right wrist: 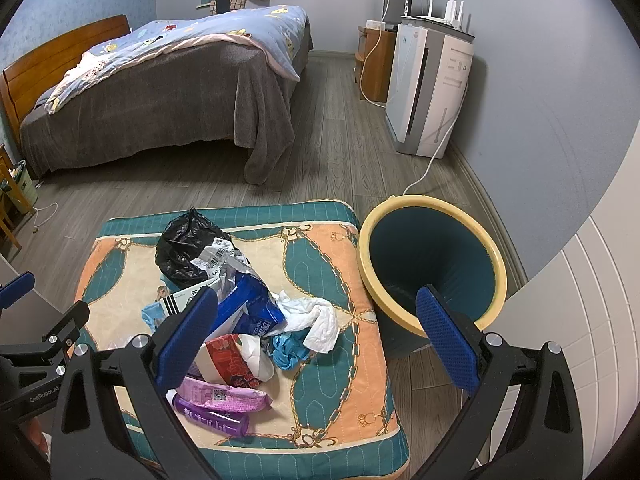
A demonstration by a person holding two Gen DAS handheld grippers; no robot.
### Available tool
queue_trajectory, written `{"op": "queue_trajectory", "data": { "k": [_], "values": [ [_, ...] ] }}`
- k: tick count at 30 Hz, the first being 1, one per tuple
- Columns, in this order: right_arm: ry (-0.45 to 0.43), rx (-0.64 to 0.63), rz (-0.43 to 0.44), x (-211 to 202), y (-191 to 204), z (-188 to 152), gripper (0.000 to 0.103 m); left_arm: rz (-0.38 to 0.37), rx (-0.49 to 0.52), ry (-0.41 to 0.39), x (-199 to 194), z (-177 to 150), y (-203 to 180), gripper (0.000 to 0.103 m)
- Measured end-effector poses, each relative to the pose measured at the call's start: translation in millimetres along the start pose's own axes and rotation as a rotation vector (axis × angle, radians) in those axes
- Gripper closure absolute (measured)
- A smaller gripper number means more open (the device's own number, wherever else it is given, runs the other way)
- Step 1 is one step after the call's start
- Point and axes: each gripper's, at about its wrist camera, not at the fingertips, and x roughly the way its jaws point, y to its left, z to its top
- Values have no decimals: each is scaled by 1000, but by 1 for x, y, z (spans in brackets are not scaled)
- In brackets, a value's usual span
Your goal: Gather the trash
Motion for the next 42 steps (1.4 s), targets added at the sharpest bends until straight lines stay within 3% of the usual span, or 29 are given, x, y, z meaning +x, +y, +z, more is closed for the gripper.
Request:
{"op": "queue_trajectory", "data": {
  "k": [8, 11, 16, 19, 23, 25, 32, 35, 42],
  "values": [
    [8, 12, 13, 2, -3, 1, 6, -22, -14, -13, -1, 0, 4, 5],
    [18, 40, 16, 8, -8, 8, 6, -69, -22, -18, -2, 10, 9, 5],
    [57, 86, 48, 33, -14, 20, 6, -73, -34, -44, 10, 37, 26, 5],
    [79, 76, 72, 50, -10, 24, 6, 30, 68, -70, 25, 51, 26, 5],
    [135, 64, 102, 79, -5, 31, 6, -44, 4, -14, 60, 57, 44, 5],
    [167, 51, 82, 91, -5, 32, 6, -34, -27, 7, 75, 58, 51, 5],
    [301, 165, 72, 129, -31, 12, 6, -78, 6, 18, 122, 71, 45, 5],
    [358, 174, 64, 143, -37, 0, 22, -106, 23, 51, 145, 74, 31, 5],
    [485, 265, 132, 165, -49, -24, 45, -166, 111, 145, 182, 63, -5, 9]
  ]
}}
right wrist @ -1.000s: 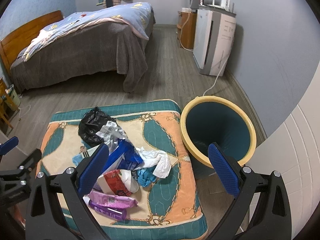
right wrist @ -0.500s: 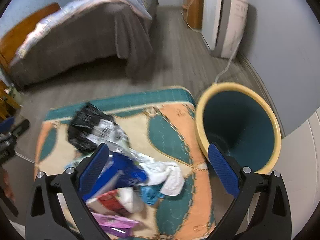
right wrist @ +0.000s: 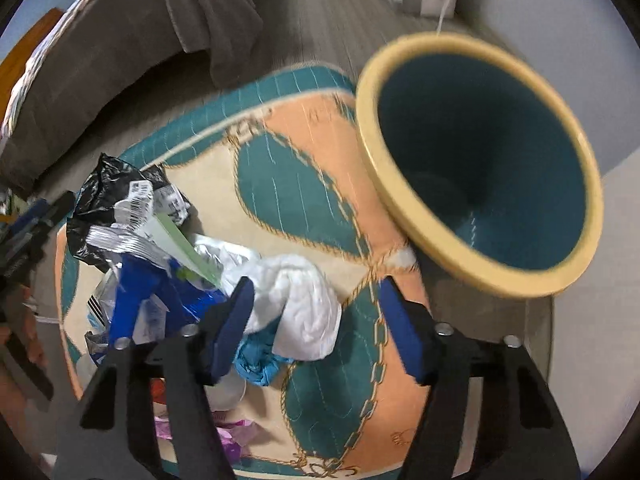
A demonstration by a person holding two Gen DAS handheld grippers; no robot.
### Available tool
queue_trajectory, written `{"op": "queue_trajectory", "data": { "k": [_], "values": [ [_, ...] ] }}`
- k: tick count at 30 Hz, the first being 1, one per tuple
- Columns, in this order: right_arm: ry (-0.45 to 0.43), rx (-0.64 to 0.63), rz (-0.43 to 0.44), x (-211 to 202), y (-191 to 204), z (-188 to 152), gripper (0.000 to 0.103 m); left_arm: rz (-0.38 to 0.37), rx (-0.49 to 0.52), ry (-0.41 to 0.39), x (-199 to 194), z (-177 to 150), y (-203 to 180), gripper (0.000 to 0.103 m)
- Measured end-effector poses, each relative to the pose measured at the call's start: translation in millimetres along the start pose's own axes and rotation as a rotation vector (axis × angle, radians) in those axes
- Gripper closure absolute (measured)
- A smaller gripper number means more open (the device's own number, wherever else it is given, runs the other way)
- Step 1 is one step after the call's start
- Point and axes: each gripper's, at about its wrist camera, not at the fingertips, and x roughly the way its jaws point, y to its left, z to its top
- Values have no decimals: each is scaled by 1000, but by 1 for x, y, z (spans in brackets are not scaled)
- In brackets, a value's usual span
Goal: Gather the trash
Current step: 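Grasp the black plastic bag with the left tool while the right tool grasps the white tissue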
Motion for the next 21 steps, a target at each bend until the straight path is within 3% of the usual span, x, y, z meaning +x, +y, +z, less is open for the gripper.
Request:
{"op": "queue_trajectory", "data": {
  "k": [3, 5, 7, 8, 9, 11, 16, 18, 21],
  "values": [
    [57, 54, 86, 10, -6, -2, 45, -58, 21, 43, 10, -5, -5, 21],
    [82, 58, 115, 13, -6, -2, 45, -85, 29, 81, 15, -7, -7, 38],
    [91, 59, 138, 15, -4, -2, 53, -114, 36, 101, 16, -10, -8, 45],
    [94, 58, 146, 15, -3, -2, 66, -112, 44, 102, 16, -11, -10, 48],
    [93, 57, 157, 13, -2, -2, 75, -105, 60, 94, 13, -12, -12, 50],
    [82, 41, 163, 7, 1, -1, 85, -99, 86, 77, 7, -11, -13, 69],
    [-18, -66, 94, -27, 22, 4, 91, -83, 158, -20, -21, -5, -23, 83],
    [-82, -148, 47, -48, 33, 6, 91, -75, 184, -65, -34, -1, -29, 84],
    [-161, -203, 46, -74, 37, 9, 91, -58, 223, -147, -55, 4, -39, 85]
  ]
}}
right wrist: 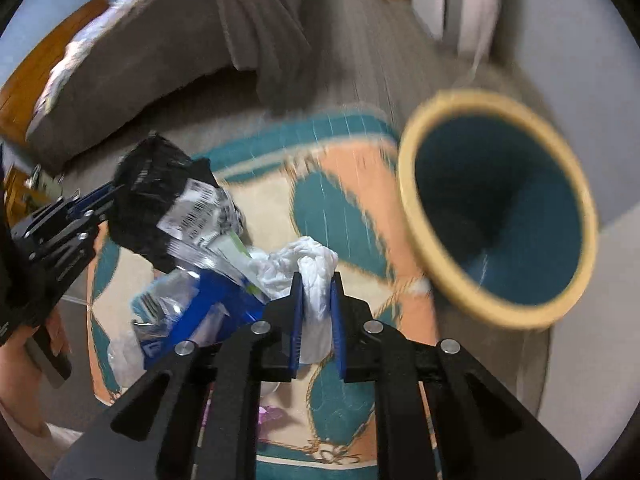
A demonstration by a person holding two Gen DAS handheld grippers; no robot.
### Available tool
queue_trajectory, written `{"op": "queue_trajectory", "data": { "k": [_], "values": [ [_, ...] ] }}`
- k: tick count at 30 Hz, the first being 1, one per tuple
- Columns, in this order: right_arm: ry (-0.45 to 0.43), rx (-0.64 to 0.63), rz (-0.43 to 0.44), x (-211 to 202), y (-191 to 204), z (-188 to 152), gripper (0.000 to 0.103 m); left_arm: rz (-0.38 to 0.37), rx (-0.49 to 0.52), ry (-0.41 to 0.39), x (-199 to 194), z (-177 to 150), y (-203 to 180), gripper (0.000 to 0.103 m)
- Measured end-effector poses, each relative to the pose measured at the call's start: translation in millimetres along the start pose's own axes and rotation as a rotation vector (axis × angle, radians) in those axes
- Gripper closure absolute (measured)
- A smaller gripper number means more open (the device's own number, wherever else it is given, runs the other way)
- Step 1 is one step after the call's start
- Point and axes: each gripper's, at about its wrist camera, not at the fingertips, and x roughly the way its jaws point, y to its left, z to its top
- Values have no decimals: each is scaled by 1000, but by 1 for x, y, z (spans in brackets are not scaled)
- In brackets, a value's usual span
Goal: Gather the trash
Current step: 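Grasp the black plastic bag with the left tool while the right tool grasps the white tissue, then carry the tissue and black bag over the wastebasket and open both tools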
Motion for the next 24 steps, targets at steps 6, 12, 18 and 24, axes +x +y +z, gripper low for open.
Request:
{"op": "queue_trajectory", "data": {
  "k": [6, 12, 18, 24],
  "values": [
    [-135, -44, -7, -45, -9, 23, 91, 30, 2, -133, -31, 21, -8, 85],
    [-233, 39, -113, -60, -66, 55, 91, -22, -101, -215, -55, 45, -10, 85],
    [-203, 145, -223, -42, -128, 59, 91, -139, -128, -192, -38, 80, -58, 85],
    [-146, 198, -306, -19, -168, 55, 91, -210, -52, -117, 5, 103, -129, 85]
  ]
}}
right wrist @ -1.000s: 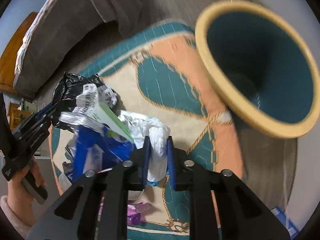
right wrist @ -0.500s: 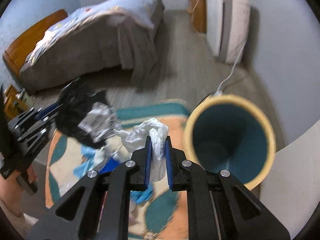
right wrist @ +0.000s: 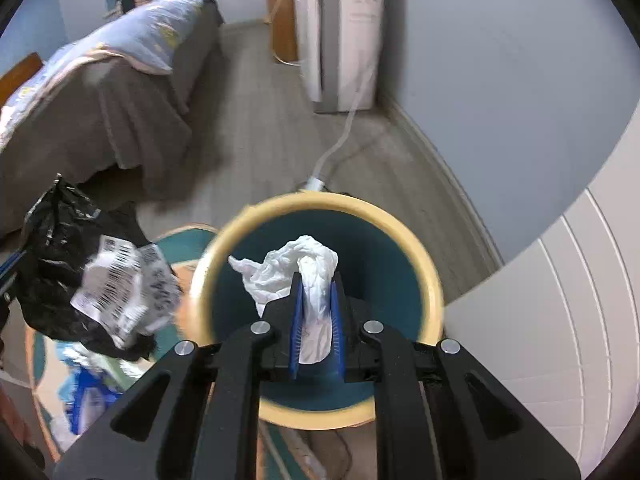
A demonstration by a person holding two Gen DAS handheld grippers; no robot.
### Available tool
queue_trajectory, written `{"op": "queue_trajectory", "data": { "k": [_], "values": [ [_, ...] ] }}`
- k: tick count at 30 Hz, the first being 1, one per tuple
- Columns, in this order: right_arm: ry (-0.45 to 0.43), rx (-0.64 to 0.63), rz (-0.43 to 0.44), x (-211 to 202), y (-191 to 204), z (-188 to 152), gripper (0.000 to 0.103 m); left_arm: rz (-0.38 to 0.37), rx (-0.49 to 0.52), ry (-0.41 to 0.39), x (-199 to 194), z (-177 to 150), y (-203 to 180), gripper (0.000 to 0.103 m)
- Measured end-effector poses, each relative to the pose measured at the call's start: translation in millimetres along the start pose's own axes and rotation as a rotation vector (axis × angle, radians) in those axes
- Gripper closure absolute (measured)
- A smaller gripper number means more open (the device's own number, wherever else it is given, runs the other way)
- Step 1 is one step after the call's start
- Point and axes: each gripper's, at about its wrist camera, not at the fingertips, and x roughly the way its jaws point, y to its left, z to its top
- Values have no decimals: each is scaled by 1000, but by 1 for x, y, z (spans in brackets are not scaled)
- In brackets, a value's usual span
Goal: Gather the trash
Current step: 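Carry the tissue and black bag over the wastebasket and open both tools, then grasp the clear plastic bag with the left tool while the right tool grasps the blue chip bag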
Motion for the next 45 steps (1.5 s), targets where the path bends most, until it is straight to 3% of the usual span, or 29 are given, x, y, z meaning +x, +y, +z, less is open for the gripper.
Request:
{"op": "queue_trajectory", "data": {
  "k": [5, 7, 10, 17, 23, 33, 39, 45],
  "values": [
    [28, 67, -12, 9, -23, -5, 90, -10, 67, 37, 36, -2, -32, 84],
    [31, 82, -17, 9, -25, -7, 87, -12, 70, 37, 47, 0, -32, 77],
    [21, 88, -18, 4, -23, -10, 68, -33, 84, 38, 50, -3, -37, 49],
    [15, 115, -11, -2, -28, -13, 42, -24, 135, 7, 38, -6, -45, 28],
    [-22, 118, 12, -13, -23, -10, 6, 36, 107, -20, 12, -10, -29, 11],
    [-87, 5, 59, -47, 23, -13, 6, 163, 19, -46, -71, -24, 28, 7],
    [-98, -98, 125, -74, 75, -28, 6, 281, -35, -44, -129, -58, 67, 7],
    [-100, -199, 151, -92, 125, -51, 6, 342, -153, -34, -168, -102, 98, 7]
  ]
}}
